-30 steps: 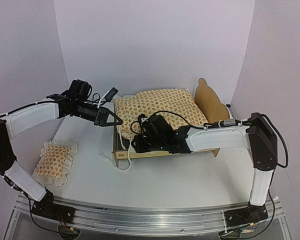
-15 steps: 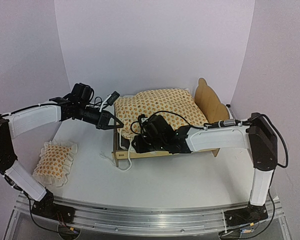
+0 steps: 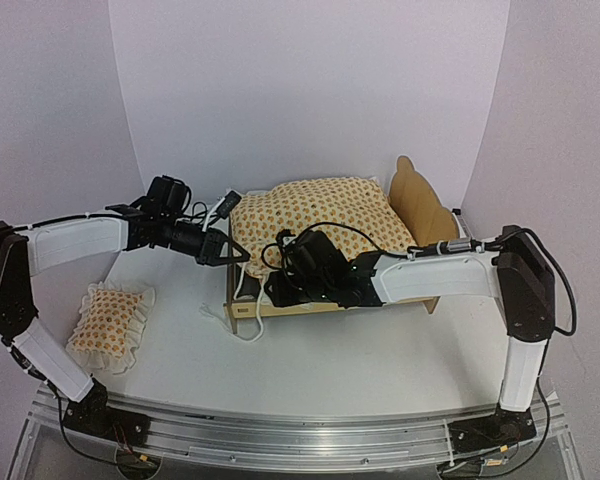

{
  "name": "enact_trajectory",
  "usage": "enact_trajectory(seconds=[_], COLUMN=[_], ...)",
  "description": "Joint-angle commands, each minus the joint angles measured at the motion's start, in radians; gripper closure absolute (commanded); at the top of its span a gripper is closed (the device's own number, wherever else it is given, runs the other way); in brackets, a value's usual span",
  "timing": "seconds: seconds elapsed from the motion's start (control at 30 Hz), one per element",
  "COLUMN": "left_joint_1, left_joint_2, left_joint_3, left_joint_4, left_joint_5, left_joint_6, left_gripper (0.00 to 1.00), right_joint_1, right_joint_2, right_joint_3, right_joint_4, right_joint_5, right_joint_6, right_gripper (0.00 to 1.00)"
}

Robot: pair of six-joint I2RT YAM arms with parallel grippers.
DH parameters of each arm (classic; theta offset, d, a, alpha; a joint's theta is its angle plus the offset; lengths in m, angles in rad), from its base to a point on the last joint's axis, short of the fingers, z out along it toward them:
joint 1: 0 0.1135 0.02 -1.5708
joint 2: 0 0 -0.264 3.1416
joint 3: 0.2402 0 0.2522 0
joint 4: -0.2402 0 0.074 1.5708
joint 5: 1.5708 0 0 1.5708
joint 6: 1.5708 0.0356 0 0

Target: Set up the pet bed

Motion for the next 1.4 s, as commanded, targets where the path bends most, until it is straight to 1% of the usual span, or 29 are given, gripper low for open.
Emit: enact_trajectory(seconds=[0.0, 0.13, 0.33, 0.53, 0.63, 0.7, 0.77, 0.93, 1.13, 1.23, 1.37], left_joint_1=[-0.036, -0.081, -0.109, -0.126, -0.126, -0.122, -0.108, -0.083, -0.068, -0.030, -0.002], left_joint_2=[0.017, 0.051, 0.069, 0.082, 0.084, 0.081, 0.073, 0.049, 0.045, 0.049, 0.050], left_joint_3=[0.016, 0.054, 0.059, 0.144, 0.173, 0.159, 0.111, 0.011, -0.033, -0.042, -0.030], left_joint_4=[0.131, 0.153, 0.178, 0.206, 0.197, 0.163, 0.138, 0.129, 0.162, 0.185, 0.191], left_joint_5=[0.006, 0.022, 0.048, 0.091, 0.091, 0.055, 0.020, -0.025, -0.036, -0.068, -0.121], left_joint_6=[-0.055, -0.074, -0.127, -0.206, -0.202, -0.165, -0.141, -0.069, -0.063, -0.064, -0.020], left_gripper=[1.00, 1.00, 1.00, 1.00, 1.00, 1.00, 1.00, 1.00, 1.00, 1.00, 1.00], right_joint_1=[0.002, 0.001, -0.006, -0.015, -0.017, -0.017, -0.018, -0.019, -0.019, -0.020, -0.019], right_joint_2=[-0.018, -0.023, -0.042, -0.066, -0.075, -0.082, -0.091, -0.110, -0.104, -0.105, -0.110], right_joint_3=[0.020, 0.018, 0.001, -0.004, -0.009, -0.017, -0.028, -0.047, -0.037, -0.034, -0.037], right_joint_4=[-0.005, -0.029, -0.067, -0.078, -0.080, -0.080, -0.080, -0.080, -0.080, -0.080, -0.080], right_joint_5=[0.038, 0.060, 0.094, 0.108, 0.104, 0.089, 0.081, 0.078, 0.067, 0.061, 0.060], right_joint_6=[0.004, 0.004, 0.003, -0.012, -0.026, -0.038, -0.044, -0.052, -0.050, -0.047, -0.045], right_gripper=[0.57, 0.57, 0.57, 0.57, 0.56, 0.56, 0.55, 0.55, 0.55, 0.55, 0.55])
